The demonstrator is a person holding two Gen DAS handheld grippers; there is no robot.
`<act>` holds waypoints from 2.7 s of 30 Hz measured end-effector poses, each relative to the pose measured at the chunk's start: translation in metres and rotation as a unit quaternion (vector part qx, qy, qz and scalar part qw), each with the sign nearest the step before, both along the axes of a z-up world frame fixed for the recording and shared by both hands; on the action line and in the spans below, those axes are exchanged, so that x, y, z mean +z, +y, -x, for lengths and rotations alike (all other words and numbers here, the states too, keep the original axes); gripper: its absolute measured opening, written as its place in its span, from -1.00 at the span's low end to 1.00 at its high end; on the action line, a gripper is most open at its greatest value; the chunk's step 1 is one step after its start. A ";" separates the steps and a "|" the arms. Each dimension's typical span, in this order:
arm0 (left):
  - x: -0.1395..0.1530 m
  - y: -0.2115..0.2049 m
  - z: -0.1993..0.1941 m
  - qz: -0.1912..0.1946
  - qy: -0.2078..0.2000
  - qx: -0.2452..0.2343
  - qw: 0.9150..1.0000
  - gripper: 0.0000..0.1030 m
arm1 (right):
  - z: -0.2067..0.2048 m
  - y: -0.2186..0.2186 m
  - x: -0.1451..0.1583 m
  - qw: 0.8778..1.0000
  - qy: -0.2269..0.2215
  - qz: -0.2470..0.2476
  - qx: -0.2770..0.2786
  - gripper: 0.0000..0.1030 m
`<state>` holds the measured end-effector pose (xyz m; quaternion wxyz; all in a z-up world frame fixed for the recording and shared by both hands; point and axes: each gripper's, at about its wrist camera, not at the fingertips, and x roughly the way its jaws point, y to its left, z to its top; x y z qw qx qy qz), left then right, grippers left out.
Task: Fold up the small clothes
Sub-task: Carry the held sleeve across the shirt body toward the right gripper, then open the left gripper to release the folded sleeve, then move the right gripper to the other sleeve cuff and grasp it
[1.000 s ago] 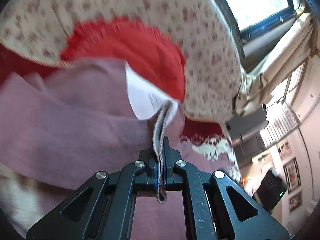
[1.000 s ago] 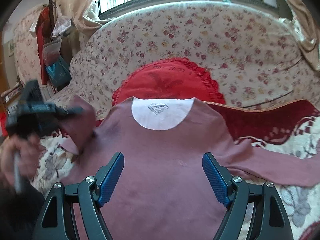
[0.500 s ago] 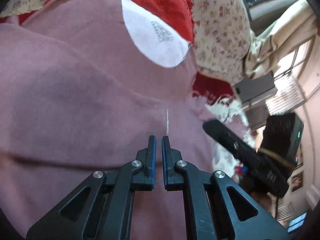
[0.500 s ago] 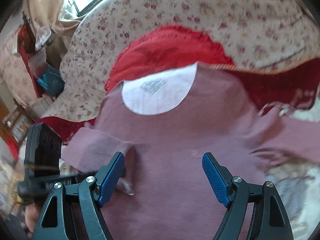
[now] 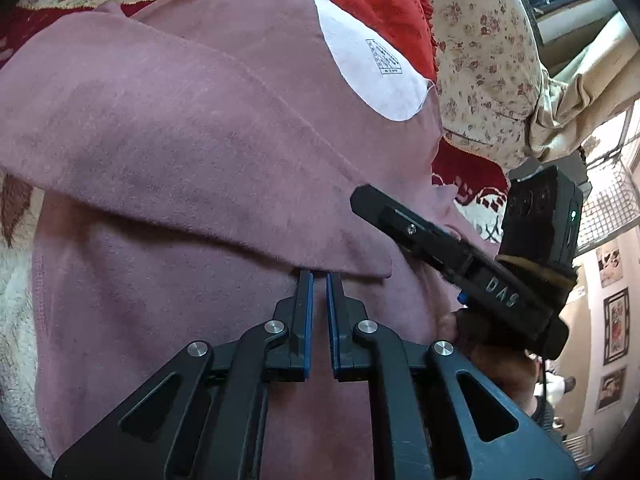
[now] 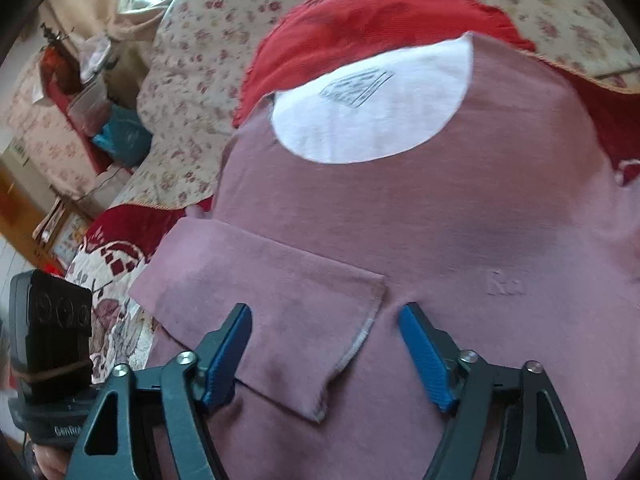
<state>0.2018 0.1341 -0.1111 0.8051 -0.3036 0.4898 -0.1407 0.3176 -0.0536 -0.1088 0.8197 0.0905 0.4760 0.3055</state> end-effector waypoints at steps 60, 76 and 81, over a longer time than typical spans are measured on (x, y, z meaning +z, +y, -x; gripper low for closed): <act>0.014 0.051 -0.033 -0.152 -0.032 0.120 0.981 -0.60 | -0.041 -0.112 0.007 0.987 0.022 0.132 -0.084 -0.96; 0.065 0.012 0.006 -0.191 -0.167 0.079 0.964 -0.16 | 0.032 -0.259 0.100 0.929 -0.140 0.217 -0.267 -0.16; 0.060 0.003 -0.001 -0.169 -0.154 0.062 0.972 -0.15 | 0.057 -0.381 0.119 0.902 -0.143 0.263 -0.310 -0.14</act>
